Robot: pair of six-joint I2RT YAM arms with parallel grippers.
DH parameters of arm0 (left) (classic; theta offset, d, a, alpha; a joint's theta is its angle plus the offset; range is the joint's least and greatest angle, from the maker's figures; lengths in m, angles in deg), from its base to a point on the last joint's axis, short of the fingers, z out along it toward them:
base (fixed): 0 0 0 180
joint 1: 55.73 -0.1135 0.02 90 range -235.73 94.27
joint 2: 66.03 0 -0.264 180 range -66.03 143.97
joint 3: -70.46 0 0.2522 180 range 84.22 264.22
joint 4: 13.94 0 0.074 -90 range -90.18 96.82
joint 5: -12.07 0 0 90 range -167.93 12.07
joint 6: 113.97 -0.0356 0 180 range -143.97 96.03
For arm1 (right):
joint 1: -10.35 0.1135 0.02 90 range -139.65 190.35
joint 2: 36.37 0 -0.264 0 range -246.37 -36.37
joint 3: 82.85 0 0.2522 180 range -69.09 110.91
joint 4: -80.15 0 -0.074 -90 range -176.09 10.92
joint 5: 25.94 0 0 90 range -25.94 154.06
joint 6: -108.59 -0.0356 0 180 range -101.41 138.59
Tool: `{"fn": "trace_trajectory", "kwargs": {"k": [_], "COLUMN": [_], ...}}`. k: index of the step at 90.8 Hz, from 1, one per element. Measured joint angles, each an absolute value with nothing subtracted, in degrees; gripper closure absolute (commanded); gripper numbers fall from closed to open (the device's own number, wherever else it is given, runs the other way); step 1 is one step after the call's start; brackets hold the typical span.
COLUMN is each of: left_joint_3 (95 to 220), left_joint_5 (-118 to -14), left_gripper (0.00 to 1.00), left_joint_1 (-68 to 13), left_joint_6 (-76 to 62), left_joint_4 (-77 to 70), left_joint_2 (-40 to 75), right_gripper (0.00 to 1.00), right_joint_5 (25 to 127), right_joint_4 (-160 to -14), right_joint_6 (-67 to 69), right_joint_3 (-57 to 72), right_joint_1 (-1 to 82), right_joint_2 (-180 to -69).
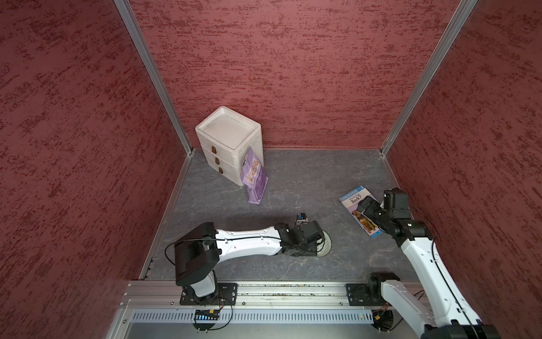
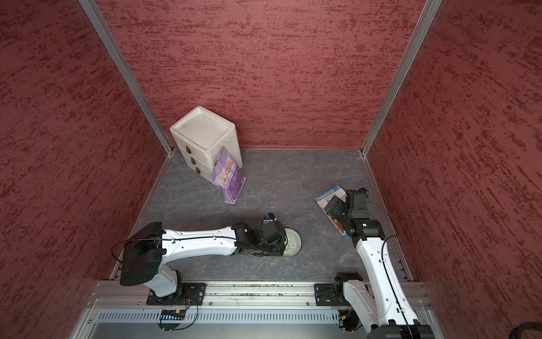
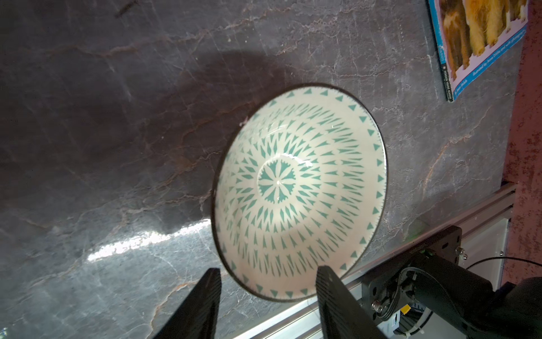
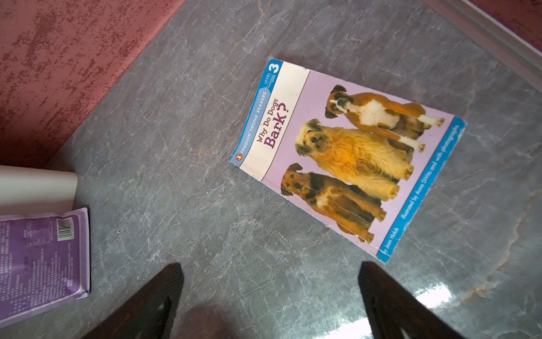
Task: Pour the oats into the breakfast bowl
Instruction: Pick up the bowl from the center of the board, then place the bowl at the center of the board.
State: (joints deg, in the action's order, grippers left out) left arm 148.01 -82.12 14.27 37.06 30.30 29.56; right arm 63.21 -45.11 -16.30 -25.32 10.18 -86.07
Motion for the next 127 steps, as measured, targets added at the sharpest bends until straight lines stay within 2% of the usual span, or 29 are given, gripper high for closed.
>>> {"fn": "trace_trajectory", "kwargs": {"k": [14,24,48,54,77,104,127], "left_joint_3": [150.0,151.9,153.1,153.1,153.4,142.4,136.3], "left_joint_5": [-84.4,-85.0,-84.2,-83.9,-84.5,-88.6,-86.4], "left_gripper": [0.50,0.56,0.88,1.00,1.00,1.00,1.00], "left_joint_1": [14.1,13.6,12.3,11.8,9.3,1.8,-0.6], "left_joint_6": [38.4,39.5,39.9,39.5,37.0,35.9,36.2], "left_joint_4": [32.9,34.5,35.4,35.2,38.9,44.6,46.5], "left_joint_2": [32.1,34.8,37.6,37.6,35.4,13.7,14.0], "right_gripper": [0.02,0.01,0.02,0.01,0.02,0.01,0.01], "right_joint_5": [63.5,63.5,63.5,63.6,64.1,67.8,72.5], "right_joint_4": [-45.0,-44.3,-43.3,-43.3,-43.3,-45.0,-46.6], "right_joint_6": [-16.6,-16.6,-17.0,-17.0,-17.2,-17.2,-16.5], "right_joint_3": [-25.3,-25.3,-25.3,-25.3,-25.3,-25.3,-25.3], "right_joint_1": [10.2,10.2,10.2,10.2,10.2,10.2,10.2], "right_joint_2": [-85.0,-84.6,-83.4,-83.1,-83.3,-85.3,-88.4]}}
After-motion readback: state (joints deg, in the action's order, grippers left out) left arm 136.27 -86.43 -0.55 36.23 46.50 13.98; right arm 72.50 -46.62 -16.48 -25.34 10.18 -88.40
